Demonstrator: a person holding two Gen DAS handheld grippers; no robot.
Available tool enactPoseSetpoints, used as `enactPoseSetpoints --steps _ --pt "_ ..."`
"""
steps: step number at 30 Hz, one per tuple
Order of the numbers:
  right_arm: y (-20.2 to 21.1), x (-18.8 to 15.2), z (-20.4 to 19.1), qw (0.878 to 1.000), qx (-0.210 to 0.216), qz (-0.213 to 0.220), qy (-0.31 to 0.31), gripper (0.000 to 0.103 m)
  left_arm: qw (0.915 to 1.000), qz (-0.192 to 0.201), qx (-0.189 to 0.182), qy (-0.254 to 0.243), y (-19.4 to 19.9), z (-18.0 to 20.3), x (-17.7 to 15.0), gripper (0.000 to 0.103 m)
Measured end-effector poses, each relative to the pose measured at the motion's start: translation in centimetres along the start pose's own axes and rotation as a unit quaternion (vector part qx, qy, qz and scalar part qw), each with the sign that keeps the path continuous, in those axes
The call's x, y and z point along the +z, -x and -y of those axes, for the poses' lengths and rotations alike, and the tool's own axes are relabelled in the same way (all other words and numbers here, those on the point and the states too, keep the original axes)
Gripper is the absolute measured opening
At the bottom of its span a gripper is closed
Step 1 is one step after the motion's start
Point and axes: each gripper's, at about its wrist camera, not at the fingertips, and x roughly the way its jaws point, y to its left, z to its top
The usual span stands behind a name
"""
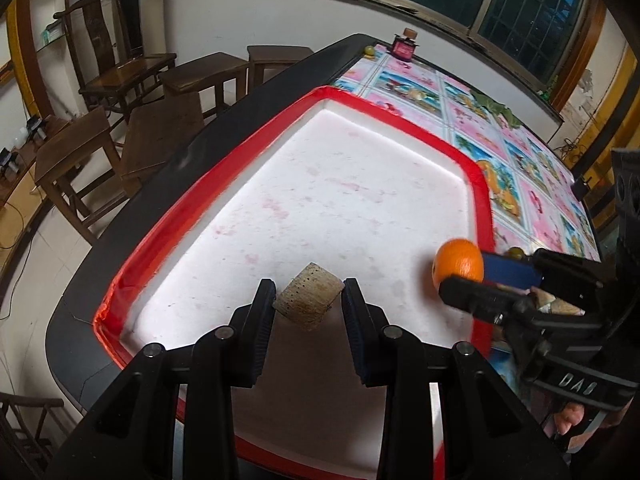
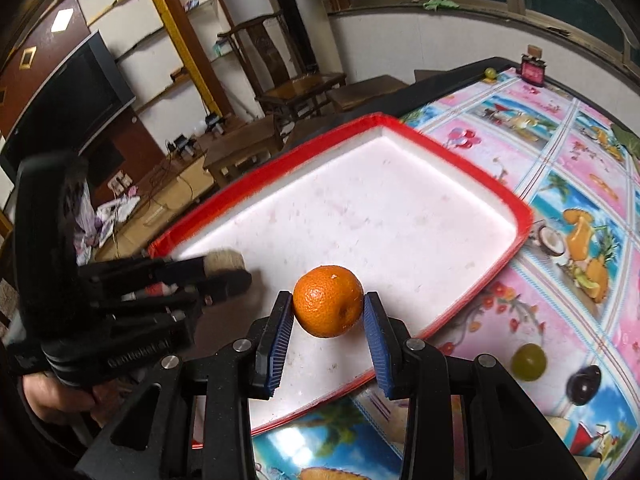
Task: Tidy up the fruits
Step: 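Carry the beige cube and orange over the red-rimmed tray with both tools, then open the left tool to drop the cube while the right tool releases the orange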
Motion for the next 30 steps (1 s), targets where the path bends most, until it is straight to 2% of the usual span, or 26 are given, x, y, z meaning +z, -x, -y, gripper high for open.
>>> enactPoseSetpoints --steps 8,20,21,23,24,29,30 --pt "-1.7 -0.8 -0.5 1.0 -0.01 -0.021 0.012 0.036 1.0 -0.003 0.003 0.0 -0.4 -0.3 -0.2 0.032" --pt "-1.7 -0.7 -0.6 1.0 -0.014 -0.019 0.013 0.038 1.0 -0.002 0.001 0.008 -0.3 -0.6 -0.3 0.033" --pt "-1.7 -0.7 -0.5 1.0 -0.013 -0.019 0.012 0.038 1.0 -0.002 -0.001 0.009 -0.3 -0.7 -0.3 0.034" --pt "-1.7 -0.7 -0.5 1.0 -0.014 -0.018 0.011 0.038 0.9999 -0.003 -0.005 0.01 -0.2 -0.6 -0.3 0.055" --pt "-1.6 -0.7 -0.5 1.0 -0.014 -0.018 0.011 0.038 0.9999 -0.002 -0.002 0.01 -0.2 -0.6 -0.3 0.058" --pt "-0.9 -0.7 -0.7 1.0 -0.012 -0.014 0.008 0.038 0.9999 -0.002 -0.001 0.015 0.0 -0.5 -0.4 0.06" --pt "-0.6 -0.8 -0.7 1.0 -0.012 -0.011 0.008 0.042 0.9999 -0.002 -0.001 0.015 0.1 -0.5 -0.4 0.06"
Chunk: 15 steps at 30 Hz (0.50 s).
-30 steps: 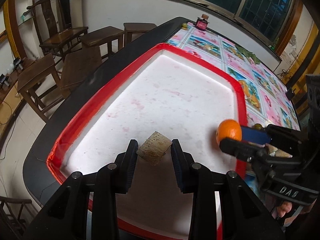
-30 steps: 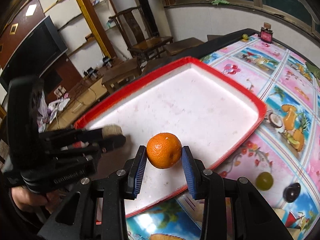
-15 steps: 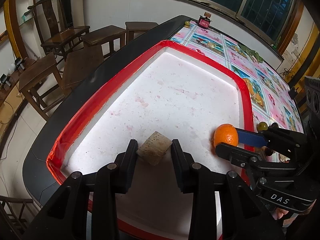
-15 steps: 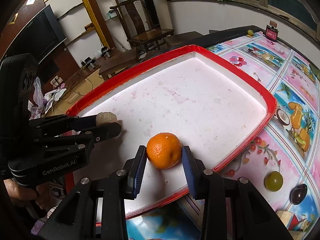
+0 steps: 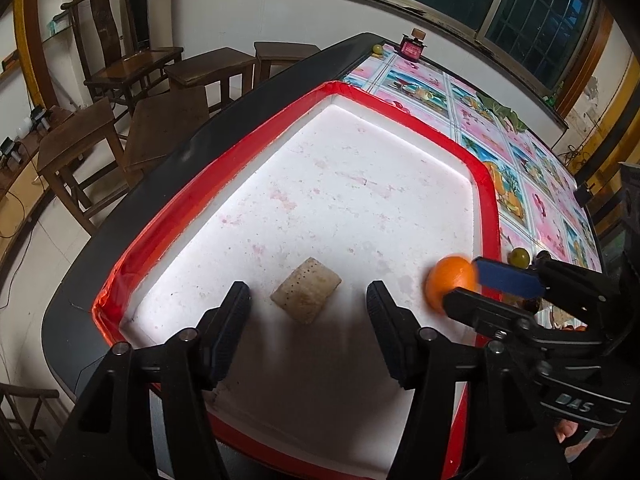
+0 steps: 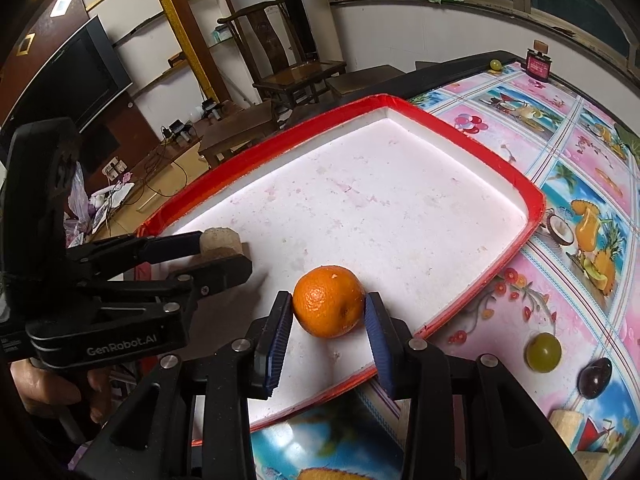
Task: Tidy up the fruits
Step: 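Open the left tool to drop the cube while the right tool releases the orange, then move both tools back from the tray toward the fruit on the tablecloth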
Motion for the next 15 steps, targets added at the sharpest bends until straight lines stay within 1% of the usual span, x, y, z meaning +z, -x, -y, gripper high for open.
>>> enactPoseSetpoints --steps 4,6,7,8,9,10,15 --pt "2.1 -0.2 -0.2 1.0 0.004 0.021 -0.005 0.05 1.0 0.004 0.005 0.001 0.4 0.1 -0.1 0.071" --pt "3.2 -0.3 -0.5 1.0 0.005 0.031 -0.002 0.058 0.9999 0.007 0.009 0.0 0.7 0.2 -0.1 0.071" --pt "3.8 -0.4 -0.6 0.999 0.003 0.037 0.0 0.06 0.9999 0.007 0.009 0.0 0.8 0.3 -0.2 0.071" --pt "4.2 -0.6 -0.7 0.999 0.001 0.041 0.001 0.066 0.9999 0.008 0.009 0.0 1.0 0.3 -0.2 0.071" --pt "4.6 -0.7 -0.8 0.999 -0.001 0.043 0.0 0.074 0.9999 0.009 0.01 0.0 1.2 0.4 -0.2 0.071" --pt "5.0 -0.8 -0.8 0.999 -0.004 0.045 -0.001 0.077 0.9999 0.011 0.011 -0.001 1.4 0.4 -0.3 0.071" --pt "6.6 -2.4 -0.6 0.999 -0.012 0.048 -0.012 0.081 0.9996 0.018 0.02 -0.01 2.1 1.0 -0.7 0.072"
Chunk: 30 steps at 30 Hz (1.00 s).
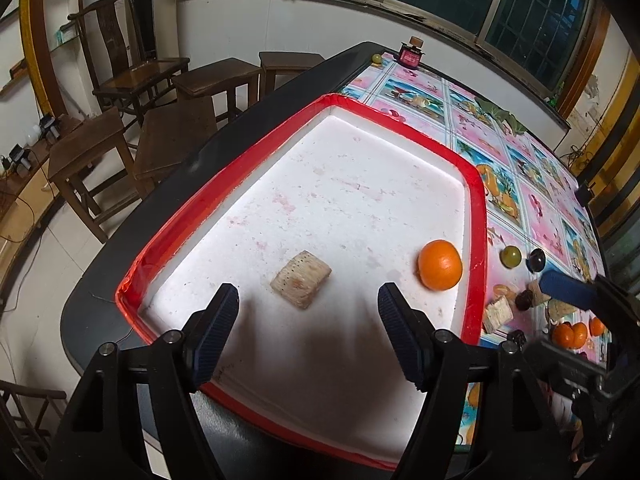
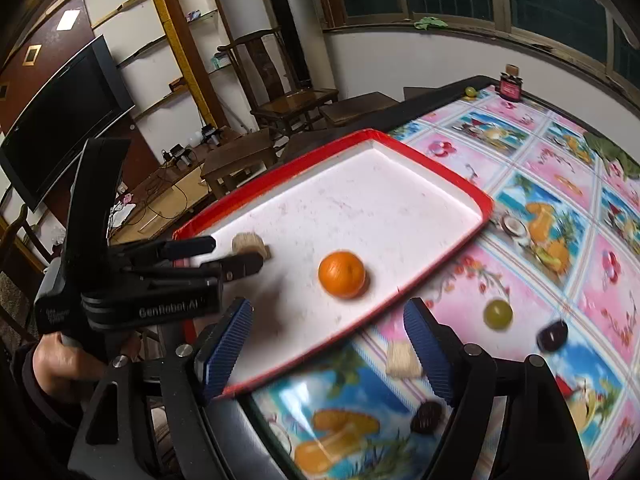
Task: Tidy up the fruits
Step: 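Move both tools back from the tray toward the fruit on the tablecloth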
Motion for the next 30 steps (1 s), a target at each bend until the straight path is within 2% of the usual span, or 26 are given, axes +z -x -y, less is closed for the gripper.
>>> enactPoseSetpoints --steps 11,24,30 --pt "1.7 -4.6 1.5 0.999 -0.005 -0.014 -0.042 0.086 0.9993 0.013 0.018 -0.03 1.0 1.7 -0.3 0.072" --pt "5.4 -8.4 4.2 0.996 -0.019 -0.009 -0.083 0.086 0.9981 0.021 -0.008 -0.057 2.6 4.7 -0.6 0.072" --pt "6.8 -9.0 5.6 0.995 -0.027 -0.003 -0.098 0.086 0.9963 0.016 -0.025 -0.08 2.7 6.7 -1.1 0.072"
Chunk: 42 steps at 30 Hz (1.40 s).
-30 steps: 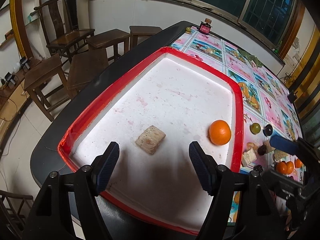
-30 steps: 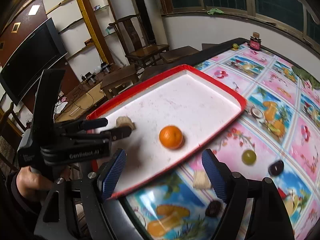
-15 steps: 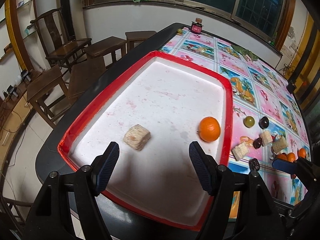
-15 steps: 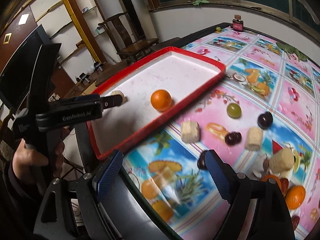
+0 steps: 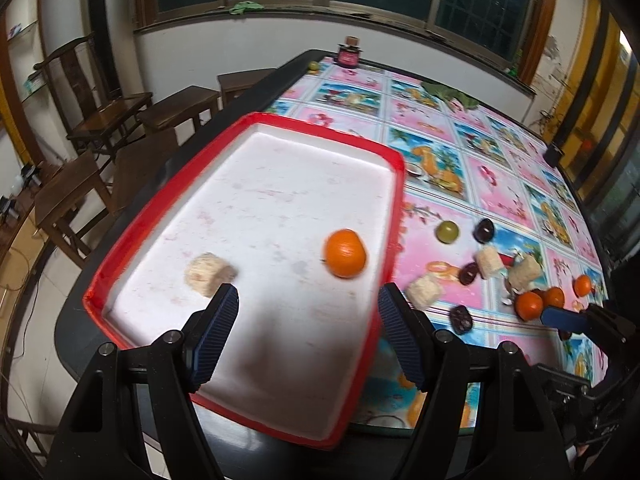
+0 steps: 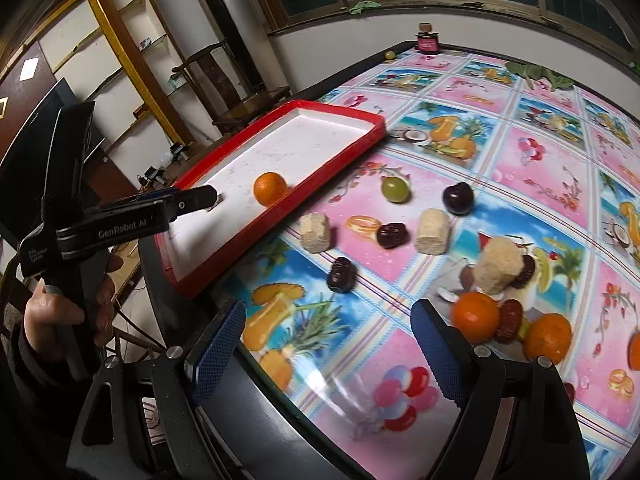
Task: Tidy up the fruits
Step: 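Move both tools back from the tray toward the fruit on the tablecloth, then grasp another beige cube with the left tool while the right tool grasps another orange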
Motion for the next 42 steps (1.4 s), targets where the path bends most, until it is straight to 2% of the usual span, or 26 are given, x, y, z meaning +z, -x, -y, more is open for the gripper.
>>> enactPoseSetpoints --steps 15,24,30,36,38,42 --pt "1.8 -0.5 3.0 0.999 -0.013 0.01 -0.031 0.086 0.997 -0.016 -0.045 -0.06 -0.5 5.4 -1.0 0.072" --pt "2.3 -0.4 5.0 0.998 -0.031 0.013 -0.047 0.082 0.9952 -0.021 -0.074 -0.061 -1.1 6.7 -1.4 0.071" --pt "1.6 0.1 5.7 0.998 -0.047 0.012 -0.044 0.071 0.9935 -0.031 -0.095 -0.054 -2.1 7.4 -1.0 0.058" --pt "0.9 0.8 6.7 0.997 -0.061 0.009 -0.049 0.069 0.9918 -0.043 -0.106 -0.057 -3.0 8.4 -1.1 0.048" --pt "0.7 0.9 7.0 0.997 -0.063 0.01 -0.05 0.069 0.9914 -0.047 -0.108 -0.057 -3.3 8.5 -1.1 0.04" --pt "0.4 1.2 7.2 0.996 -0.074 0.011 -0.046 0.065 0.9913 -0.052 -0.111 -0.048 -3.8 8.3 -1.1 0.037"
